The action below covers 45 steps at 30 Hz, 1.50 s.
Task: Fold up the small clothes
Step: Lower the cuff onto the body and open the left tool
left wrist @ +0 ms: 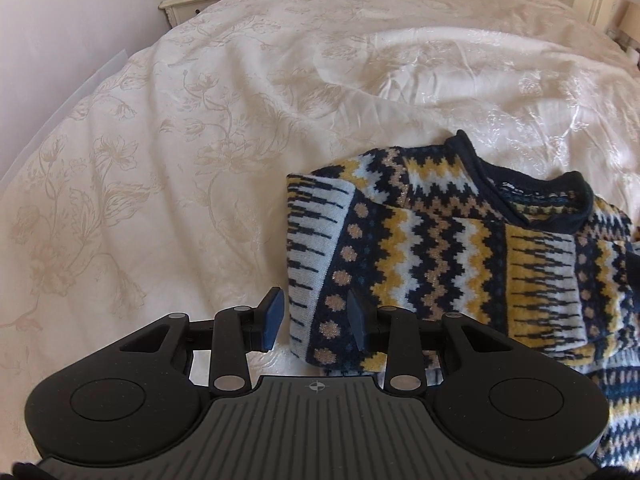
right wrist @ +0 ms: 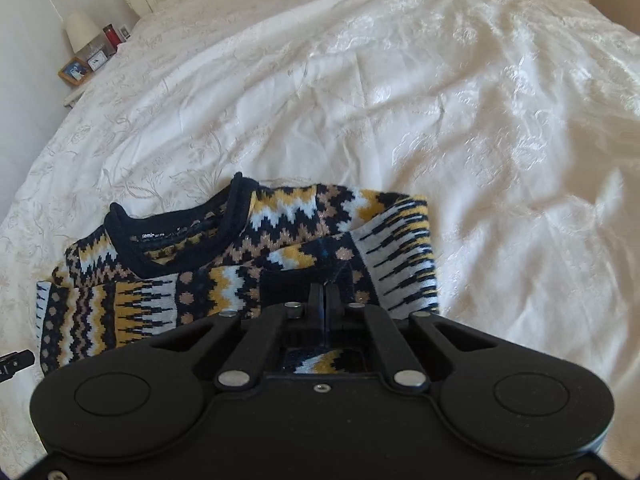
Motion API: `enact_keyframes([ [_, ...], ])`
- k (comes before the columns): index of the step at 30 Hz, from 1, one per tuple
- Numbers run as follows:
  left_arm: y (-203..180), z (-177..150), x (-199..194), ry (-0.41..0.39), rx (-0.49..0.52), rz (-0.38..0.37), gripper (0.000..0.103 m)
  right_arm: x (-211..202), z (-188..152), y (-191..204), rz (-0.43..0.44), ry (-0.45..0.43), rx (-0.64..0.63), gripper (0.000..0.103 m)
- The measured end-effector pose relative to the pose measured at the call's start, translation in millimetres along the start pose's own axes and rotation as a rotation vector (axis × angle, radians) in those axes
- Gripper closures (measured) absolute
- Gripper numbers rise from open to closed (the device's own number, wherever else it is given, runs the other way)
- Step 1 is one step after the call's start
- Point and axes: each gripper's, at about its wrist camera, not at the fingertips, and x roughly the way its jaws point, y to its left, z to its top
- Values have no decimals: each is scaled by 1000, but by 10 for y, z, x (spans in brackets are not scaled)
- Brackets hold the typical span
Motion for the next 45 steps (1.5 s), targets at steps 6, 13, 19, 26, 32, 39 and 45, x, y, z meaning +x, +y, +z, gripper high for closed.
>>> enact_keyframes([
  [6, -165, 113, 131, 2, 38, -11, 69, 40, -62, -167, -68, 39, -16, 98],
  [13, -157, 156, 168, 3, 31, -15, 69, 177, -67, -80, 4, 20, -9, 46],
  [19, -121, 131, 155, 8, 30, -10, 69, 524, -59, 3, 18, 83, -53, 44],
  [26, -104, 115, 125, 9, 18, -10, 69, 336, -79, 58, 24, 65, -57, 95],
  [32, -167, 153, 188, 7, 33, -16, 69, 24, -95, -82, -56, 7, -24, 96],
  [39, -188, 177, 496, 31, 51, 57, 69, 338, -139, -146, -106, 76, -38, 95],
  [45, -19, 153, 816, 110, 3, 99, 57, 432, -148, -164, -142, 99, -37, 92],
])
